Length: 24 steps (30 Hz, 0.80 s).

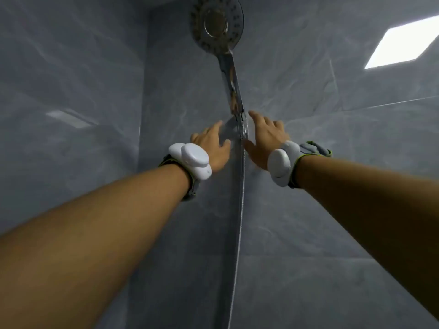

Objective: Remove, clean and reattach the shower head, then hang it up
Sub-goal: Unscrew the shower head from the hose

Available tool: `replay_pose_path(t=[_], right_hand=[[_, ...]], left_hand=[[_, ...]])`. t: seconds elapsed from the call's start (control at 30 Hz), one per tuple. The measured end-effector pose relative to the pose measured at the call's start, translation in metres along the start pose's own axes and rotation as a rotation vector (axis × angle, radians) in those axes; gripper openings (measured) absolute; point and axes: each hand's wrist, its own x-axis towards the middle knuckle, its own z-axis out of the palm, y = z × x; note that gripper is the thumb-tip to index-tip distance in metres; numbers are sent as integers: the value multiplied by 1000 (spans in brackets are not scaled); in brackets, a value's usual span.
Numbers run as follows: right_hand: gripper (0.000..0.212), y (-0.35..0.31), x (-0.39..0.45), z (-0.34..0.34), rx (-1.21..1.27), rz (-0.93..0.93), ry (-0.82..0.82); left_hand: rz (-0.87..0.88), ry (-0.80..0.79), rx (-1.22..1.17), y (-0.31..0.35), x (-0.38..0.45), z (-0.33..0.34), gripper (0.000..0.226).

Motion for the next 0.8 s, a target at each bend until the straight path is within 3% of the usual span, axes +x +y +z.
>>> replay_pose_path(t=[0.17,0.37,0.53,0.7,0.8], right_hand=[[56,-1,50,5,42,5,16],[39,-5,87,16,131,35,99],[38,-13,93,16,343,58,143],[42,-31,88,-3,333,-31,135],[35,-44,73,-13,344,-62,130]], left_hand=[[16,108,-222,2,39,10,57],[40,314,-383,11,65,17,35],[-18,344,-412,17,76,5,34],[-29,401,-444,22,73,-18,24],[-8,391,-510,22,58,-35,16]])
